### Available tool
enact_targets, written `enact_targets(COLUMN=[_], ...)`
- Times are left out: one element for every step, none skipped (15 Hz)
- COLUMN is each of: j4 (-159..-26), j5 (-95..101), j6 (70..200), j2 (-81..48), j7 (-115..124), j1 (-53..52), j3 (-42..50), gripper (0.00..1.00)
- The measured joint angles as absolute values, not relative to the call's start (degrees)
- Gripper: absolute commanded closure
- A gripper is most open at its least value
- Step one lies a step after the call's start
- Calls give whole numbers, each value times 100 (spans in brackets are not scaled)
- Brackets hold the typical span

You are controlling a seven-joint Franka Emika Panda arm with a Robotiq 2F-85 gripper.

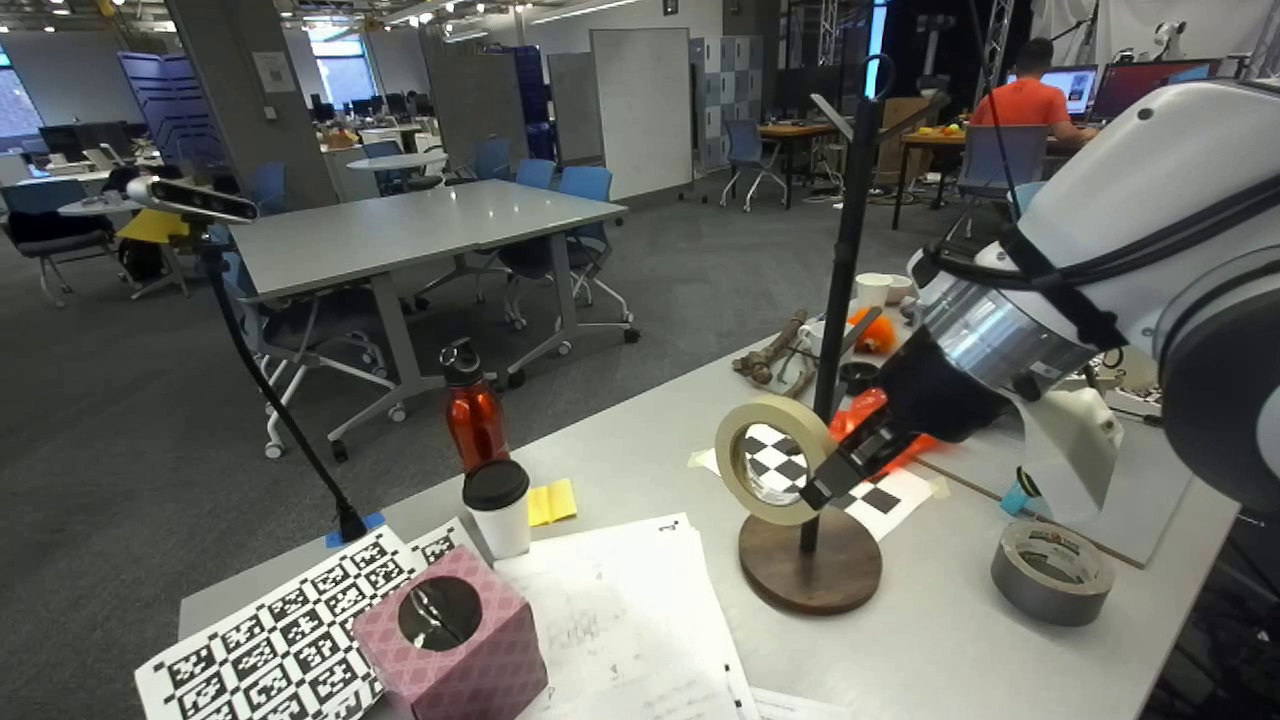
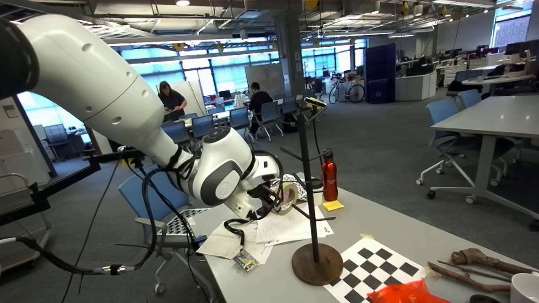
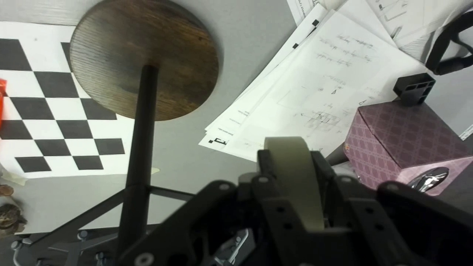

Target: Put the masking tape on the table

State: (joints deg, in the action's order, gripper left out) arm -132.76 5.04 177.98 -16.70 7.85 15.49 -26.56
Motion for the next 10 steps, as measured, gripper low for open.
enact_targets(j4=[-13316, -13358, -13398, -13434, -13472, -13515, -13558, -13600, -13647, -13695], j5=[504, 503, 503, 502, 502, 502, 502, 502, 502, 502], j6=[17798, 17798, 17798, 17798, 17798, 17798, 17798, 17797, 17797, 17796], j2=[-1650, -1636, -1630, -1630, -1629, -1628, -1629, -1628, -1627, -1627], j7=[752, 708, 671, 633, 590, 550, 507, 465, 433, 403], j1=[1674, 1808, 1950, 2098, 2245, 2396, 2546, 2699, 2848, 2992], j3=[-2804, -2962, -3128, -3302, -3475, -3652, -3830, -4009, -4182, -4342], gripper=[93, 93, 93, 93, 93, 93, 93, 93, 93, 93])
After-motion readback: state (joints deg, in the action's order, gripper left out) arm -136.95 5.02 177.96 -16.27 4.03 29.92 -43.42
